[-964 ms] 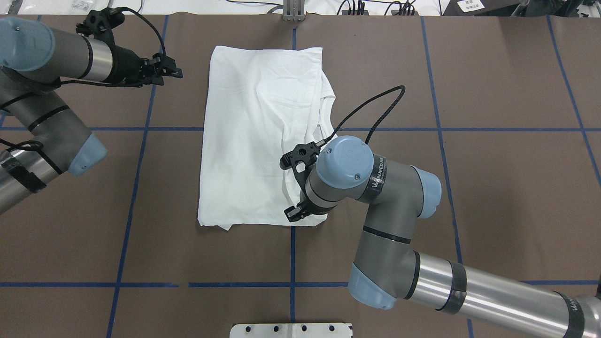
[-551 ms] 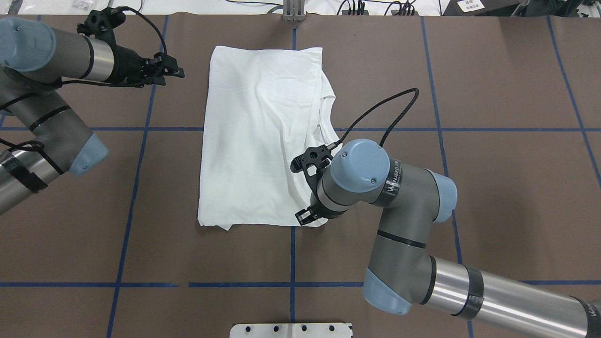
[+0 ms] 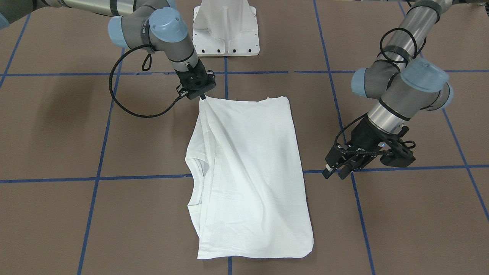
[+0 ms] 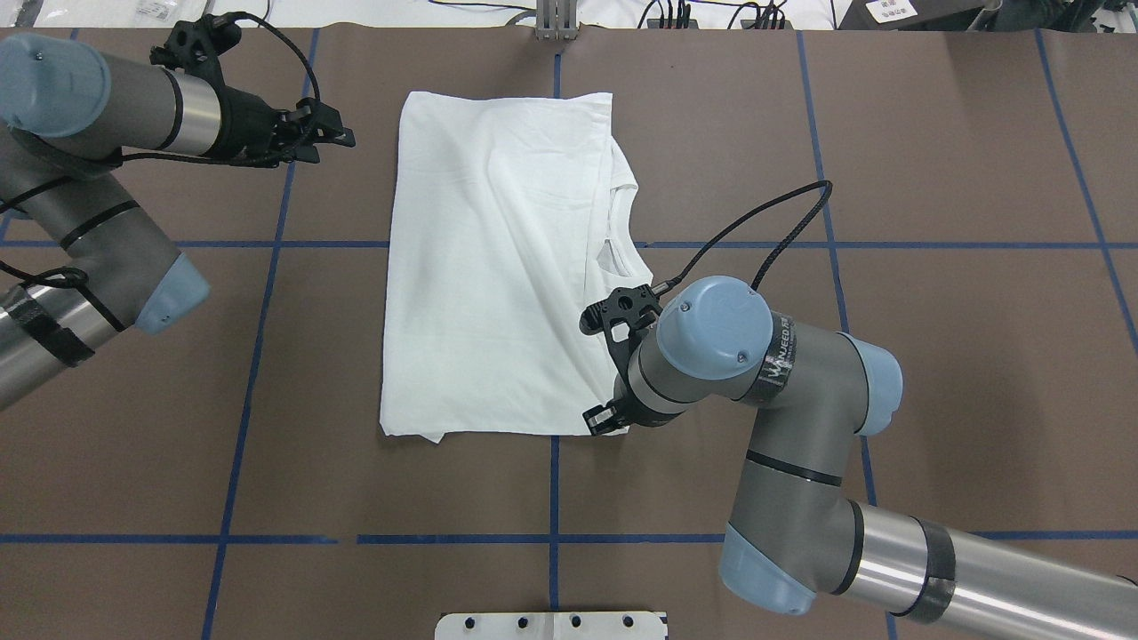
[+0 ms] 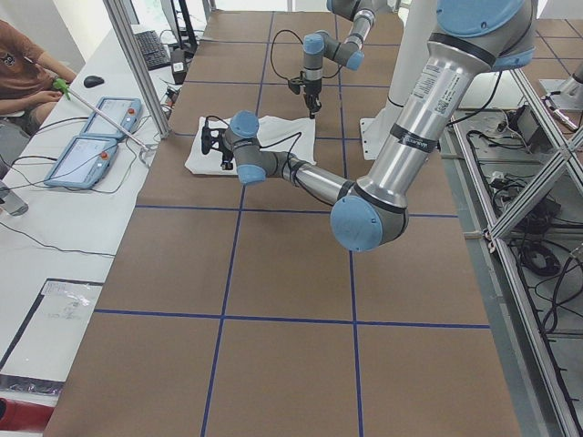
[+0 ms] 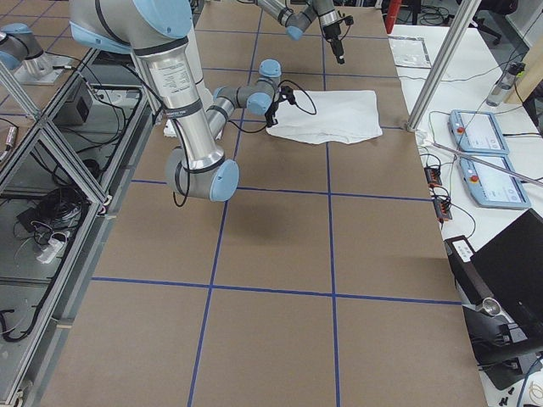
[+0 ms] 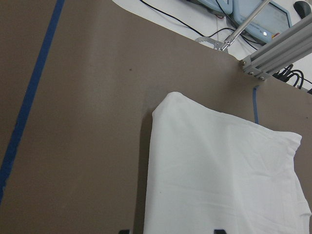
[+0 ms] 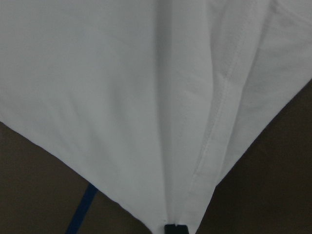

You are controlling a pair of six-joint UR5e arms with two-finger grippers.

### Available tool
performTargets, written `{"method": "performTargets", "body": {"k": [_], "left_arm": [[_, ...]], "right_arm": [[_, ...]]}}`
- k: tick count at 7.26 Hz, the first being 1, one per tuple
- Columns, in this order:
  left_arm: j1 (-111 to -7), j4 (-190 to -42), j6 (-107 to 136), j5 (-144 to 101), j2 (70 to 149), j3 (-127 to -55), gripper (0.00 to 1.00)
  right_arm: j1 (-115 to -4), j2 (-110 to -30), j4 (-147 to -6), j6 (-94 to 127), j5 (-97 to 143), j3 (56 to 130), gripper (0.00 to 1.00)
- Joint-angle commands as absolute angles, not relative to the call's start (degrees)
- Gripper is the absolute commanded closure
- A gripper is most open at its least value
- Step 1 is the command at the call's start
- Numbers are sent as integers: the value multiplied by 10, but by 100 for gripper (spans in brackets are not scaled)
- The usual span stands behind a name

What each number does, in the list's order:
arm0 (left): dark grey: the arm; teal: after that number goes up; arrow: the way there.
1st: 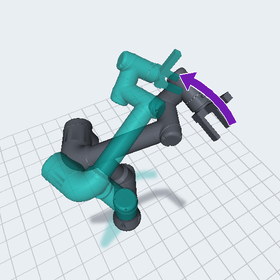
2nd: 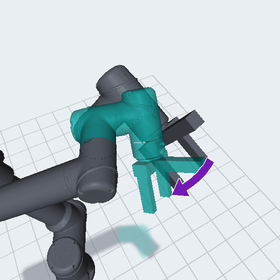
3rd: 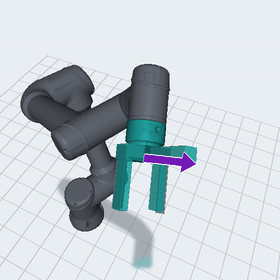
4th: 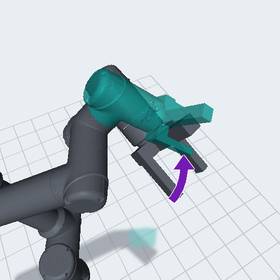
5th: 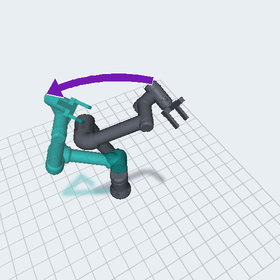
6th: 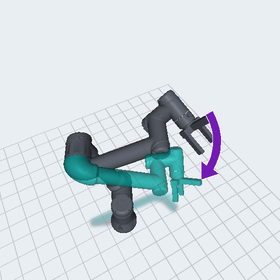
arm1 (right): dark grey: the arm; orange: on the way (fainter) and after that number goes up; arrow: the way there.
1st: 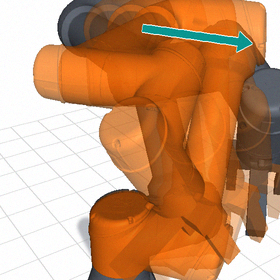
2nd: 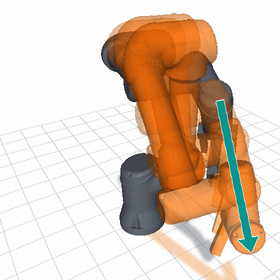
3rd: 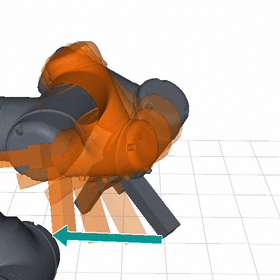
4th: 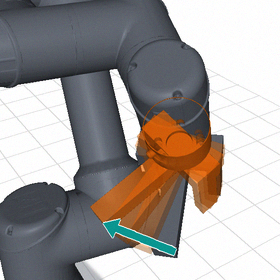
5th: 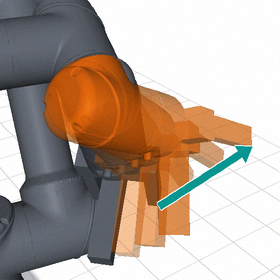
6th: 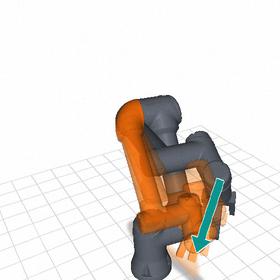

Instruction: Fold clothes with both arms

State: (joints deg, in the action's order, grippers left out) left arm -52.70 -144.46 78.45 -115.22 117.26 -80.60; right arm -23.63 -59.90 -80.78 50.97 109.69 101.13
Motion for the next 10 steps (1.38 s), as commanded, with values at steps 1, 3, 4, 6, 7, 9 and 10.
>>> {"method": "performTargets", "body": {"k": [1, 3, 4, 6, 7, 9, 10], "left_arm": [[-526, -1445, 791, -1152, 1175, -809, 34], [-526, -1445, 791, -1152, 1175, -809, 34], [-526, -1445, 791, -1152, 1175, -809, 34], [-526, -1445, 791, -1151, 1176, -809, 34], [-526, -1444, 791, -1151, 1177, -809, 34], [-526, -1444, 791, -1151, 1178, -809, 34], [-526, -1444, 791, -1151, 1177, -810, 34]], "right_arm": [[-236, -600, -807, 525, 1095, 1016, 0], [-239, -594, -799, 642, 1085, 1018, 0], [-239, -593, -793, 730, 1067, 1024, 0], [-233, -609, -736, 1004, 1003, 1019, 0], [-211, -617, -736, 1078, 937, 1016, 0], [-190, -614, -737, 1175, 904, 1003, 1], [-182, -615, -739, 1185, 898, 1000, 1]]}}
